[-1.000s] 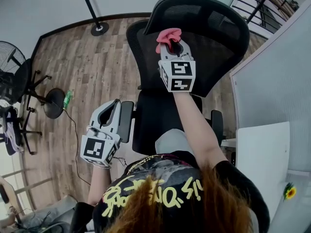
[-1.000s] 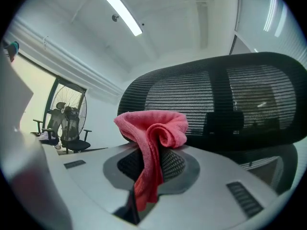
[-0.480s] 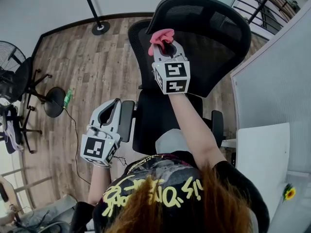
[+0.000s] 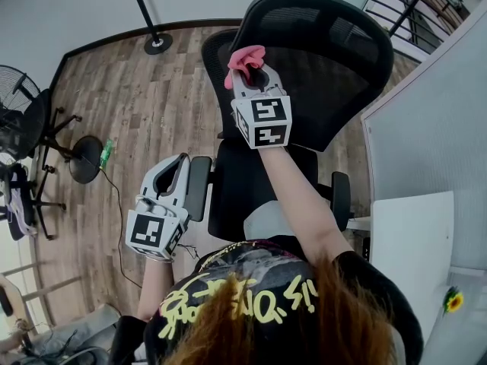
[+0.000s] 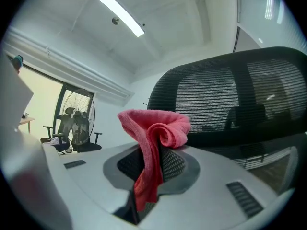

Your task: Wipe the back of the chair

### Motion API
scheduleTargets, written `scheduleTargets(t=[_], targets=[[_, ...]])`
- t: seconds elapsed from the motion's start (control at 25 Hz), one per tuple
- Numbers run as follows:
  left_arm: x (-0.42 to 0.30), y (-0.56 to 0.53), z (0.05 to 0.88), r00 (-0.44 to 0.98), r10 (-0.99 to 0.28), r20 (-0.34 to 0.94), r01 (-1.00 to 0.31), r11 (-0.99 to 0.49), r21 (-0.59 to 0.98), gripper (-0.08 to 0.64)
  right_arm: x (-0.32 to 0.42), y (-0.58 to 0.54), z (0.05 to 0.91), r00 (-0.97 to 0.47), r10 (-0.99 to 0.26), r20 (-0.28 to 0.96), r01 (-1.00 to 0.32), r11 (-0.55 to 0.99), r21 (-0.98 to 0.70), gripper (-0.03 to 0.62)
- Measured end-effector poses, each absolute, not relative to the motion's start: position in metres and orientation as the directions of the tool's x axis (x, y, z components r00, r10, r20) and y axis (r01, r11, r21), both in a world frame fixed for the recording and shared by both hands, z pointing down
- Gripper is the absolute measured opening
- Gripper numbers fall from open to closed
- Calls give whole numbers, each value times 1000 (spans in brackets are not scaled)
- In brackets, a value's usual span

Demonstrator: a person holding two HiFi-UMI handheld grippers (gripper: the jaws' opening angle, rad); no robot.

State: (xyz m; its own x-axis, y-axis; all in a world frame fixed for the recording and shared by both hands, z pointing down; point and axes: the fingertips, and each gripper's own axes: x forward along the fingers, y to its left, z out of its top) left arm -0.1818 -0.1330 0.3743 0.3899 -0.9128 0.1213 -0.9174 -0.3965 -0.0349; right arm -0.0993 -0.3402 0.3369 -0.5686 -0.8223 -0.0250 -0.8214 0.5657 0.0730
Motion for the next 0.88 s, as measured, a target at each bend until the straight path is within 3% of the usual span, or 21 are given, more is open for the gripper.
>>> scheduleTargets(t=[0.88], targets=[[-179,-123,378,381,-916,127,-922,-387,-24,-6,-125,-294,322,-679,-733,-42,-723,658,212,61]])
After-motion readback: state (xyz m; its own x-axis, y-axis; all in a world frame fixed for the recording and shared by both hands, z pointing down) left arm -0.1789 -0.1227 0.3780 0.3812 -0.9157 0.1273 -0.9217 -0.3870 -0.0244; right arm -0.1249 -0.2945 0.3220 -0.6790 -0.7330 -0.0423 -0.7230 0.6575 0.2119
